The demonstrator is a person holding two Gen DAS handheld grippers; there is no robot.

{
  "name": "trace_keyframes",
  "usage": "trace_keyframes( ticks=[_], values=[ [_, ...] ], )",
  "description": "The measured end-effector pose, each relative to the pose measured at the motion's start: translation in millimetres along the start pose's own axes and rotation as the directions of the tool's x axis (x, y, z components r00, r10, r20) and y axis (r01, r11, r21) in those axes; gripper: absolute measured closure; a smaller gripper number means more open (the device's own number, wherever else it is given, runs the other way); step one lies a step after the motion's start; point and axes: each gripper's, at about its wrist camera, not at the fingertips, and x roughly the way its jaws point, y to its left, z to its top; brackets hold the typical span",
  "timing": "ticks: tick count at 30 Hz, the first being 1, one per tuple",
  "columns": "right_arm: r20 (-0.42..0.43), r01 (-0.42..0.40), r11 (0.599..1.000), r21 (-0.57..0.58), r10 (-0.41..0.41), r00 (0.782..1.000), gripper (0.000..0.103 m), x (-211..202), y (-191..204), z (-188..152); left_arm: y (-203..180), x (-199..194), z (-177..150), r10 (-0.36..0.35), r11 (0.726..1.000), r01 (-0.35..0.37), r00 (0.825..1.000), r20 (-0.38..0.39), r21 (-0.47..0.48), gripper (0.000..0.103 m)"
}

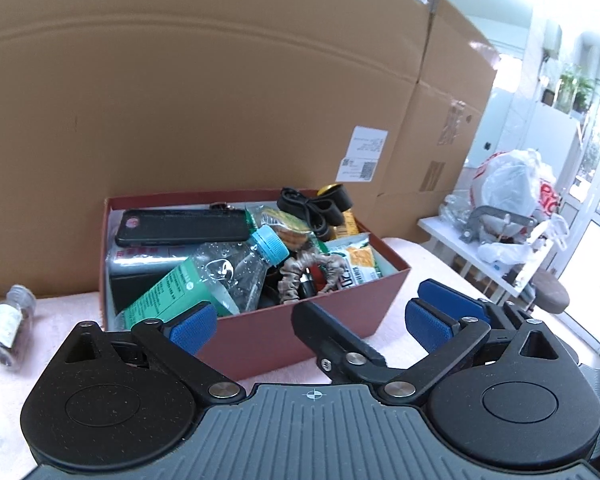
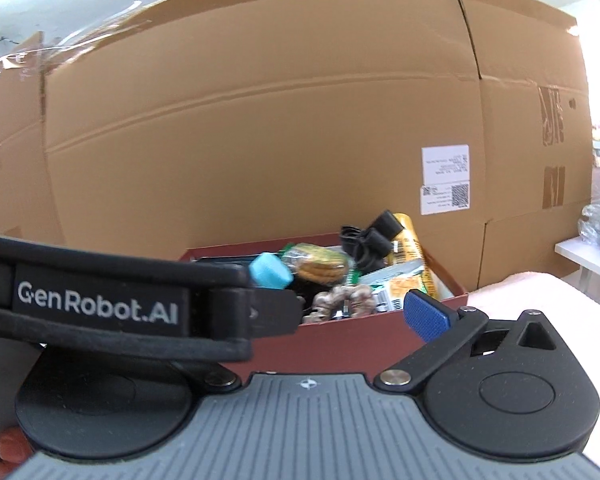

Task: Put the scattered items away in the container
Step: 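Open the left gripper to release the black clip into the box, then withdraw the left gripper from the box toward the glass jar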

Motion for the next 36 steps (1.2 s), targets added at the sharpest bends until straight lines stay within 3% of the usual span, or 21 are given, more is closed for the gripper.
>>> trace_keyframes(
  ticks=[4, 10, 17, 25, 30, 36],
  values=[
    [0.039, -0.007, 1.000, -0.008, 0.007, 0.999, 0.000, -19, 15, 2, -1, -30, -9, -0.019, 1.000, 0.019, 0.999, 0.051, -0.003, 0.000],
    [0.060, -0.027, 0.997, -0.075, 0.032, 0.998, 0.000, -37, 45, -1, 15, -66, -27, 0.019, 0.998, -0.015, 0.997, 0.072, -0.054, 0.000],
    [-0.015, -0.139, 0.981, -0.135, 0.138, 0.990, 0.000, -36, 86, -17, 55, -101, -57, 0.107, 0.988, -0.100, 0.993, 0.053, -0.121, 0.000],
    [-0.109, -0.233, 0.943, -0.237, 0.212, 0.971, 0.000, -29, 141, -47, 120, -127, -92, 0.262, 0.945, -0.258, 0.965, -0.009, -0.200, 0.000],
    [-0.152, -0.255, 0.915, -0.312, 0.216, 0.964, 0.000, -17, 173, -61, 150, -131, -104, 0.281, 0.934, -0.284, 0.959, -0.047, -0.215, 0.000],
    [-0.188, -0.266, 0.915, -0.303, 0.216, 0.958, 0.000, 6, 192, -66, 172, -122, -97, 0.295, 0.933, -0.298, 0.954, -0.045, -0.204, 0.000]
  ],
)
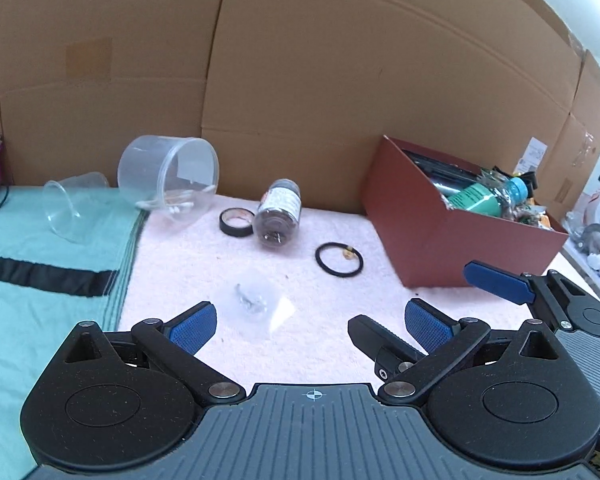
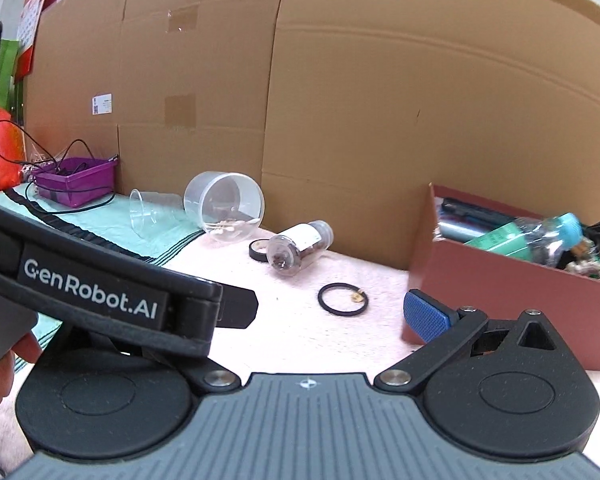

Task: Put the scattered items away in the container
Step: 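Withdraw the left gripper from the box toward the glass jar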

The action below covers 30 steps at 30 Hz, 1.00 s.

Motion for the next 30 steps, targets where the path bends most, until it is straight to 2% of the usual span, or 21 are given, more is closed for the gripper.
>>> trace_keyframes(
  ticks=[7, 20, 26, 30],
  values=[
    [-0.017, 0.008, 0.999, 0.037, -0.007, 1.000, 0.000, 41, 2, 12, 12, 25, 19, -0.046, 0.999, 0.046, 0.999, -0.014, -0.018, 0.000],
    [-0.033, 0.044, 0.986, 0.164, -0.039, 0.999, 0.000, 110, -2, 26, 24, 76, 62, -0.050, 0.997, 0.051, 0.998, -0.030, 0.059, 0.000],
    [-0.038, 0.041, 0.983, 0.177, -0.034, 0.999, 0.002, 138, -3, 32, 23, 106, 76, -0.078, 0.993, 0.083, 0.995, -0.056, 0.083, 0.011],
    [-0.061, 0.036, 0.982, 0.184, -0.025, 0.998, 0.010, 154, -5, 28, 26, 122, 79, -0.094, 0.992, 0.100, 0.992, -0.079, 0.074, 0.019]
  ],
)
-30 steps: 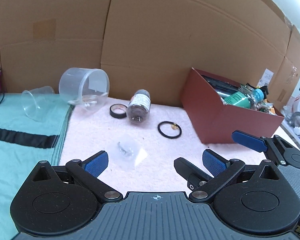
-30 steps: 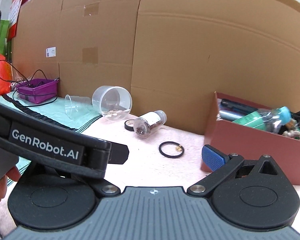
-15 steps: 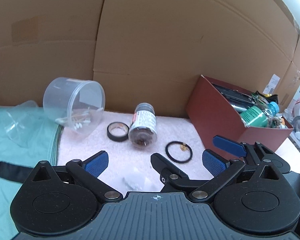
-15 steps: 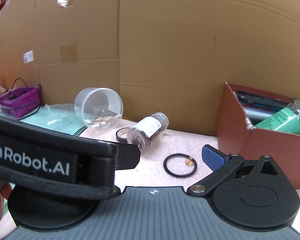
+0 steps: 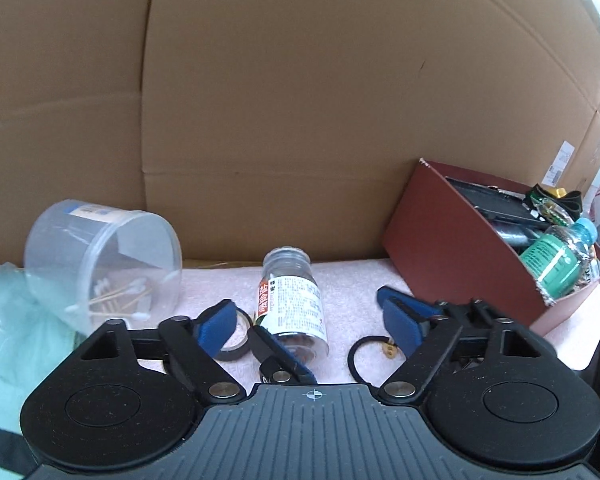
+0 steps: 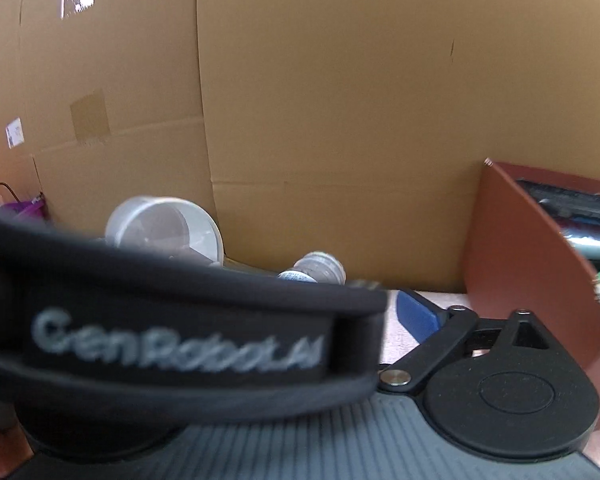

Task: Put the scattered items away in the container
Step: 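Close the left gripper around the white-labelled glass jar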

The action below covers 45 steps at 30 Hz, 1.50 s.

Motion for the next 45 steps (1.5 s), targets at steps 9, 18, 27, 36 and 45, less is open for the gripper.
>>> trace_keyframes(
  ticks=[9, 18, 27, 36, 45],
  values=[
    [-0.038, -0.043, 0.999, 0.003, 0.043, 0.998, 0.020, 11, -5, -7, 12, 14, -5, -0.011, 1.000, 0.011, 0.999, -0.032, -0.018, 0.026],
    [-0.070, -0.083, 0.997, -0.001, 0.082, 0.994, 0.042, 7, -6, -11, 13, 11, -10, 0.005, 1.000, -0.006, 0.999, -0.049, -0.029, 0.045],
    [-0.079, -0.081, 0.997, 0.008, 0.081, 0.994, 0.043, -16, -13, -16, -7, -6, -22, 0.016, 0.999, -0.019, 0.998, -0.061, -0.042, 0.047],
    [-0.086, -0.073, 0.997, 0.023, 0.075, 0.993, 0.043, -60, -24, -36, -44, -27, -47, 0.010, 1.000, -0.012, 0.996, -0.084, -0.021, 0.047],
    [-0.088, -0.058, 0.998, 0.021, 0.060, 0.994, 0.043, -110, -42, -59, -80, -52, -73, -0.015, 1.000, 0.014, 0.995, -0.097, -0.010, 0.047]
  ],
)
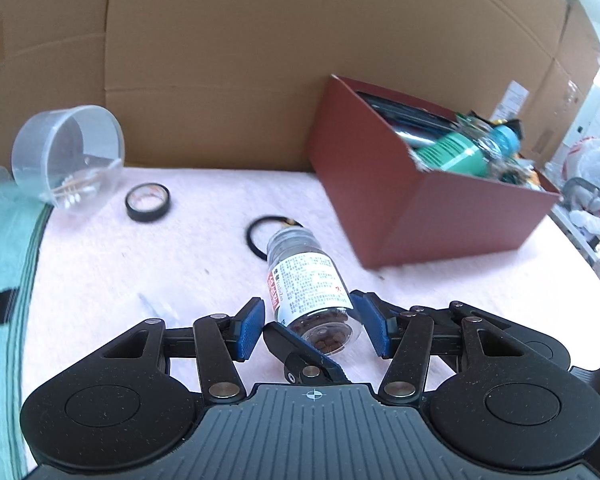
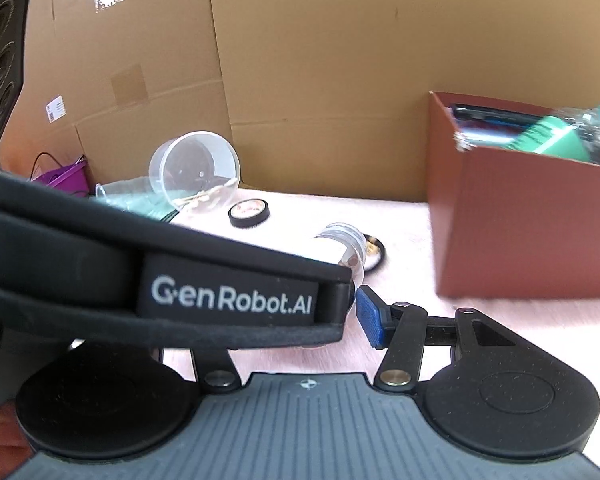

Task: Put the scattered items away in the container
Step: 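Close the left gripper around the white-labelled glass jar, then lift the glass jar with the left gripper and carry it to the box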

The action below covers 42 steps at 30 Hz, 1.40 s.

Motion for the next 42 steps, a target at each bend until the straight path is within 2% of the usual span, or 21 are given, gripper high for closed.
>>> trace_keyframes(
  ticks=[7, 10, 11, 13, 15, 18, 19, 23, 27, 36, 39, 42],
  values=[
    [-0.004, -0.003, 1.000, 0.001, 0.003, 1.000, 0.043, -21, -6, -14, -21, -9, -20, -0.005, 1.000, 0.005, 1.000, -0.016, 0.023, 0.046],
    [-0.007, -0.010, 1.000, 0.000, 0.010, 1.000, 0.043, -29, -10, -21, -24, -12, -29, -0.015, 1.000, 0.015, 1.000, -0.027, 0.021, 0.042],
    [-0.009, -0.012, 1.000, 0.001, 0.012, 1.000, 0.042, -30, -12, -23, -25, -13, -31, -0.017, 1.000, 0.017, 0.999, -0.031, 0.015, 0.035],
    [-0.010, -0.013, 1.000, 0.000, 0.013, 1.000, 0.042, -31, -14, -27, -25, -12, -33, -0.019, 1.000, 0.019, 0.999, -0.035, 0.005, 0.036],
    [-0.006, -0.010, 1.000, -0.001, 0.010, 1.000, 0.039, -32, -16, -28, -25, -12, -32, -0.017, 1.000, 0.017, 0.999, -0.041, -0.001, 0.031],
    [0.020, 0.002, 1.000, -0.001, -0.002, 1.000, 0.030, -33, -18, -25, -26, -14, -28, -0.018, 1.000, 0.018, 0.999, -0.032, -0.005, 0.020],
    [0.029, 0.006, 1.000, -0.005, -0.006, 1.000, 0.027, -33, -18, -24, -27, -14, -25, -0.017, 1.000, 0.016, 1.000, -0.026, -0.004, 0.020],
    [0.038, 0.021, 1.000, 0.003, -0.021, 0.999, 0.026, -26, -22, -18, -28, -9, -16, -0.024, 1.000, 0.024, 0.999, -0.029, 0.011, 0.020],
    [0.023, 0.035, 0.998, 0.043, -0.036, 0.999, 0.026, -15, -32, -17, -29, 3, -14, -0.036, 0.999, 0.038, 0.997, -0.064, 0.020, 0.022],
    [-0.015, 0.045, 0.997, 0.061, -0.045, 0.999, 0.030, 4, -48, -14, -21, 19, -21, -0.059, 0.998, 0.057, 0.991, -0.116, -0.021, 0.022],
    [-0.021, 0.027, 0.998, 0.057, -0.026, 0.999, 0.039, 8, -52, -11, -24, 18, -23, -0.058, 0.998, 0.057, 0.991, -0.117, -0.012, 0.027],
    [-0.020, 0.022, 0.998, 0.060, -0.021, 1.000, 0.039, 12, -57, -9, -26, 18, -21, -0.051, 0.999, 0.051, 0.991, -0.120, 0.001, 0.025]
  ],
)
